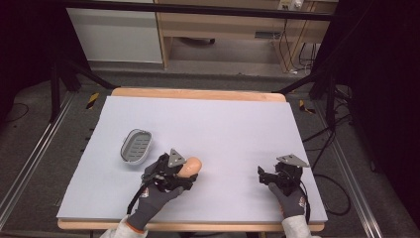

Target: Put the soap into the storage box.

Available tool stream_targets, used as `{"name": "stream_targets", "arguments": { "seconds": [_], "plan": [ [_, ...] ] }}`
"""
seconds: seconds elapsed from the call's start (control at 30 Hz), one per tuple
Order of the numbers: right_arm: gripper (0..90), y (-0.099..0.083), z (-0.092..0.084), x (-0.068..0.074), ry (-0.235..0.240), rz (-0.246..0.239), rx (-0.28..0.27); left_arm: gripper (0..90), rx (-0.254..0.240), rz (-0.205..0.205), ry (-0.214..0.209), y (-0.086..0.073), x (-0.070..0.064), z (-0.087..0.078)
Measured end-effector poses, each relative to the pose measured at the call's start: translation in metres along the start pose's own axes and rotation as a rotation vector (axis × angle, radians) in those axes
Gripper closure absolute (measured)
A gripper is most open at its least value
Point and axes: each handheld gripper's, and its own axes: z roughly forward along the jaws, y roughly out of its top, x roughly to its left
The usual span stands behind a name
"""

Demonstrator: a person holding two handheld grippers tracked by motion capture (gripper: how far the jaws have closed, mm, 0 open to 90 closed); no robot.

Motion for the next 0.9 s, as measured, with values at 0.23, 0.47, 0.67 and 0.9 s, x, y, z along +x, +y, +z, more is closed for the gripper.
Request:
{"name": "stream_targets", "arguments": {
  "seconds": [0.23, 0.47, 0.67, 0.9],
  "plan": [
    [5.5, 0.0, 0.0, 0.0, -0.001, -0.005, -0.001, 31.5, -0.018, -0.022, 0.019, -0.006, 0.014, -0.014],
    [5.6, 0.0, -0.001, 0.001, 0.005, -0.01, -0.005, 31.5, -0.035, -0.057, 0.044, -0.012, 0.03, -0.027],
    [5.5, -0.001, -0.002, 0.002, 0.004, -0.019, -0.003, 31.5, -0.057, -0.094, 0.064, -0.013, 0.043, -0.036],
    [5.6, -0.001, -0.001, 0.003, 0.011, -0.02, 0.0, 31.5, -0.076, -0.116, 0.079, -0.012, 0.053, -0.043]
  ]
}}
